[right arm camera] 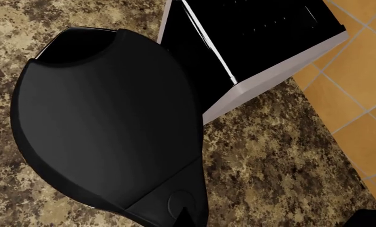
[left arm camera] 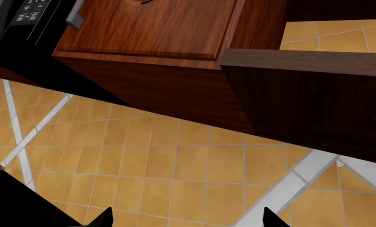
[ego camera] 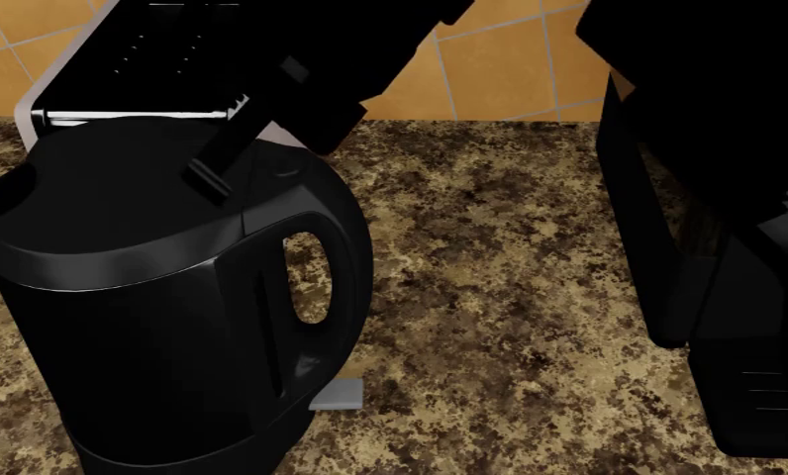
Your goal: Press the button to open the lid of the electric kettle.
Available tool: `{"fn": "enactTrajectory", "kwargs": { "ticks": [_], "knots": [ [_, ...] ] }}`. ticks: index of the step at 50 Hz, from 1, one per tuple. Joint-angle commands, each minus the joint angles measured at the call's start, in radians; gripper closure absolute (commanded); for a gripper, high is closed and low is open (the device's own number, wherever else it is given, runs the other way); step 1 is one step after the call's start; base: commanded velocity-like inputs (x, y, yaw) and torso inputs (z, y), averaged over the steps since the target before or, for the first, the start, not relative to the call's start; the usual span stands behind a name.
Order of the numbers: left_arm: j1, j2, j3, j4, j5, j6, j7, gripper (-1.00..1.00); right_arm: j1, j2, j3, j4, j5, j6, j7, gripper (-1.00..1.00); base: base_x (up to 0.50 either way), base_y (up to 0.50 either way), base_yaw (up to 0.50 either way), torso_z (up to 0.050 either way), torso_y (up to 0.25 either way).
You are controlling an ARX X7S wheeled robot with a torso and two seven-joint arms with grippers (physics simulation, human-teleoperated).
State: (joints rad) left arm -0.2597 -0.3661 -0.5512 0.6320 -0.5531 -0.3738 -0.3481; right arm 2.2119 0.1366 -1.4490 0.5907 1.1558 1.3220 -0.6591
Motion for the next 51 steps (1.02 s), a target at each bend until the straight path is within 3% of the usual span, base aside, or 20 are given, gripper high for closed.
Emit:
{"fn": "enactTrajectory", "kwargs": {
  "ticks": [1,51],
  "knots": [
    [0.001,-0.003,-0.003,0.001,-0.006,0.000,-0.003,-1.00,-0.014,-0.014,-0.027,0.016,-0.023,-0.010,-0.025,1.00,0.00,0.00,0.00,0.000,0.000],
    [0.008,-0.012,-0.008,-0.011,-0.013,0.016,-0.010,-1.00,-0.080,-0.055,-0.131,0.008,-0.061,0.016,-0.085,1.00,0.00,0.00,0.00,0.000,0.000]
  ]
}}
